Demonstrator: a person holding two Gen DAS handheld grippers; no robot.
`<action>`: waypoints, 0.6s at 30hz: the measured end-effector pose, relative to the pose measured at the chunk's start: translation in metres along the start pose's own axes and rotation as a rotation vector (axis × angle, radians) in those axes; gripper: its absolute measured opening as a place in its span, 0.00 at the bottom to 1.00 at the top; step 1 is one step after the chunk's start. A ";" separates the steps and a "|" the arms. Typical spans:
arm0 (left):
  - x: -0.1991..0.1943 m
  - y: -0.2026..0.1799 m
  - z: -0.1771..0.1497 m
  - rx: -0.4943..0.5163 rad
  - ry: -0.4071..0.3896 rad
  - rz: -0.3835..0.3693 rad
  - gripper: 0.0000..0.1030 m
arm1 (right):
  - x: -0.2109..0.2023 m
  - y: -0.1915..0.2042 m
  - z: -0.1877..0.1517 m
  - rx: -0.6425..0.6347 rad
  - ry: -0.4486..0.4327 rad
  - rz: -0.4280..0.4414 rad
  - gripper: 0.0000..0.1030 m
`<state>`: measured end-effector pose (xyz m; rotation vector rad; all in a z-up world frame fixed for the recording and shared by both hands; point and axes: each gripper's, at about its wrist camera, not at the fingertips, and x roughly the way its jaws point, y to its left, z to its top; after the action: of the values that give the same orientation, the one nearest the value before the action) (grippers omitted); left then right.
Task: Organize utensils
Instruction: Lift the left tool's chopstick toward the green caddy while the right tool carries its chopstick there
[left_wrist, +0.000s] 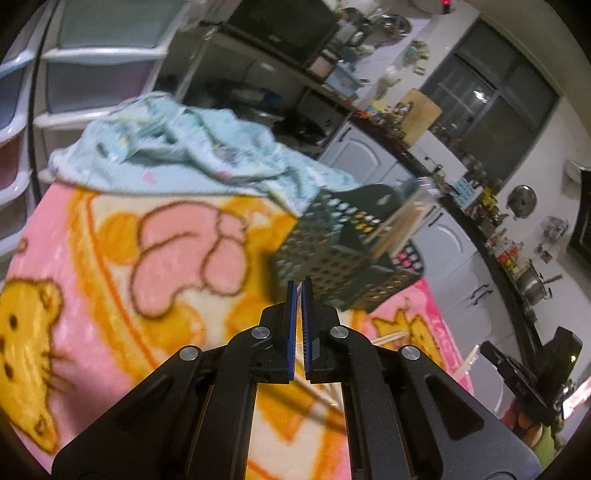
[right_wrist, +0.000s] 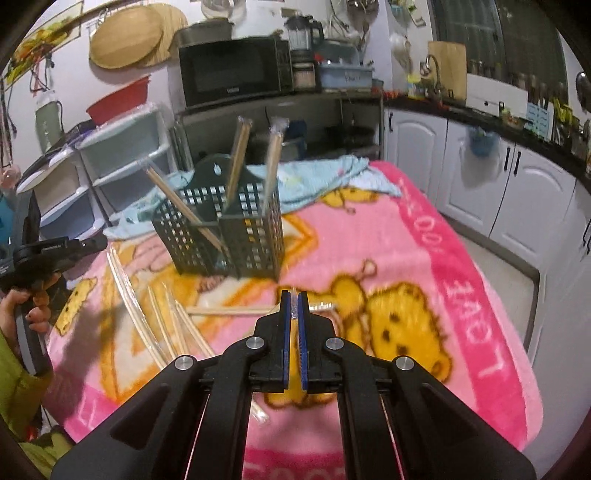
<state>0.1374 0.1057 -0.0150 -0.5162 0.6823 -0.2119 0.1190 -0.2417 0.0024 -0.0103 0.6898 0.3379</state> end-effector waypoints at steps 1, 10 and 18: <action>-0.002 -0.008 0.001 0.018 -0.003 -0.011 0.01 | -0.003 0.000 0.002 -0.002 -0.010 0.001 0.04; -0.009 -0.060 0.007 0.119 -0.021 -0.083 0.01 | -0.029 0.007 0.022 -0.029 -0.093 0.014 0.04; -0.017 -0.092 0.010 0.185 -0.034 -0.124 0.01 | -0.050 0.021 0.045 -0.095 -0.170 0.053 0.04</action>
<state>0.1291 0.0365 0.0482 -0.3842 0.5917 -0.3778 0.1047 -0.2315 0.0710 -0.0533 0.5059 0.4179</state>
